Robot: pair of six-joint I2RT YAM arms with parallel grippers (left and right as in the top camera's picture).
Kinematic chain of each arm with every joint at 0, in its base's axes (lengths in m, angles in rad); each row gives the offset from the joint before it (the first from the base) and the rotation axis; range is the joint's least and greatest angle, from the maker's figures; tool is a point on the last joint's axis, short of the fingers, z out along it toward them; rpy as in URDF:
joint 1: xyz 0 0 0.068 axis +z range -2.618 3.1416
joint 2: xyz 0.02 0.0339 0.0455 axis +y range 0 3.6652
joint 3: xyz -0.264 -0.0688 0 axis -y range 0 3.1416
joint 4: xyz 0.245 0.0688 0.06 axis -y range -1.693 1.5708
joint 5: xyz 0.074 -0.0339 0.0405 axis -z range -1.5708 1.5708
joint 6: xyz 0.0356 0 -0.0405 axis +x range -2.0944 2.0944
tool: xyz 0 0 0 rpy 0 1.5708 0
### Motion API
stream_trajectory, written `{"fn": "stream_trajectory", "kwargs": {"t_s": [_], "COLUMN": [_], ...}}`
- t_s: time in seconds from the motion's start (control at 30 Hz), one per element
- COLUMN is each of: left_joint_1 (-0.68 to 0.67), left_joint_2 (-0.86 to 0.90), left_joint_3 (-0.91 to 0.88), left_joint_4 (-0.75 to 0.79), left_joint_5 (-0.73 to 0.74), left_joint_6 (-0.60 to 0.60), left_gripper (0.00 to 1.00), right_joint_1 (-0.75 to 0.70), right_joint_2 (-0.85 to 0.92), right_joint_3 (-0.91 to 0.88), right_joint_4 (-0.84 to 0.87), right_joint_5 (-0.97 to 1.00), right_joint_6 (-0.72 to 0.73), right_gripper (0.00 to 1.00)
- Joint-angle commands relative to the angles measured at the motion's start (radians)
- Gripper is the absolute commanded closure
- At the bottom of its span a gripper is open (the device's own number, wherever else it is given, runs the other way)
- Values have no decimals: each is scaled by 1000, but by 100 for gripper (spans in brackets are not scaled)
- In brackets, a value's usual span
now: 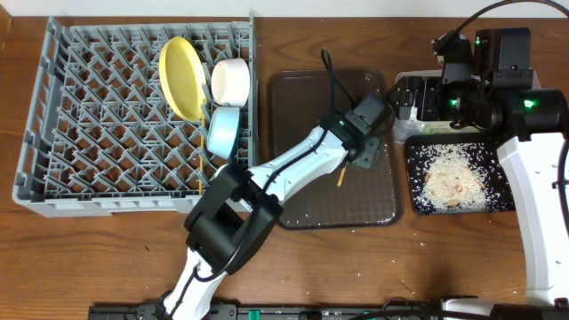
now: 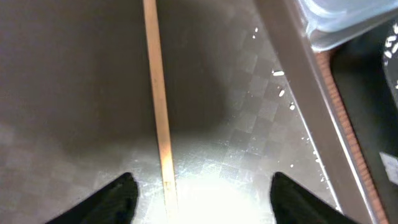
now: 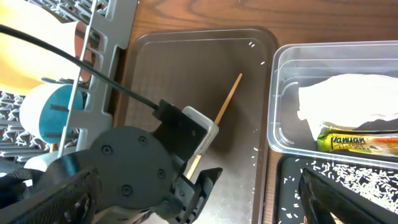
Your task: Sort waste into correct bins and load items into the dishwasher
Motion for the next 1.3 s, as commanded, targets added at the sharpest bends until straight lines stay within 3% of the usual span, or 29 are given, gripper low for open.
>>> {"fn": "stream_trajectory", "kwargs": {"t_s": [0.0,0.23,0.7,0.83,1.17,1.27], "left_joint_1": [0,0,0,0,-2,-7], "left_joint_2": [11,19,77,79,95,103], "left_joint_3": [18,-4,-4,-4,-4,-4], "left_joint_4": [1,5,43,39,16,16], "left_joint_5": [-47,-133,-131,-132,-132,-131], "left_joint_6": [-25,-78,-85,-85,-85,-84], "left_gripper": [34,35,36,48,55,67], "right_joint_1": [3,3,3,3,3,3], "right_joint_2": [6,6,6,6,6,6], "right_joint_3": [1,1,1,1,1,1], "right_joint_4": [-2,-2,-2,-2,-2,-2], "right_joint_5": [-10,-10,-11,-10,-10,-11], "right_joint_6": [0,0,0,0,0,0], "right_gripper": [1,1,1,1,1,1]}}
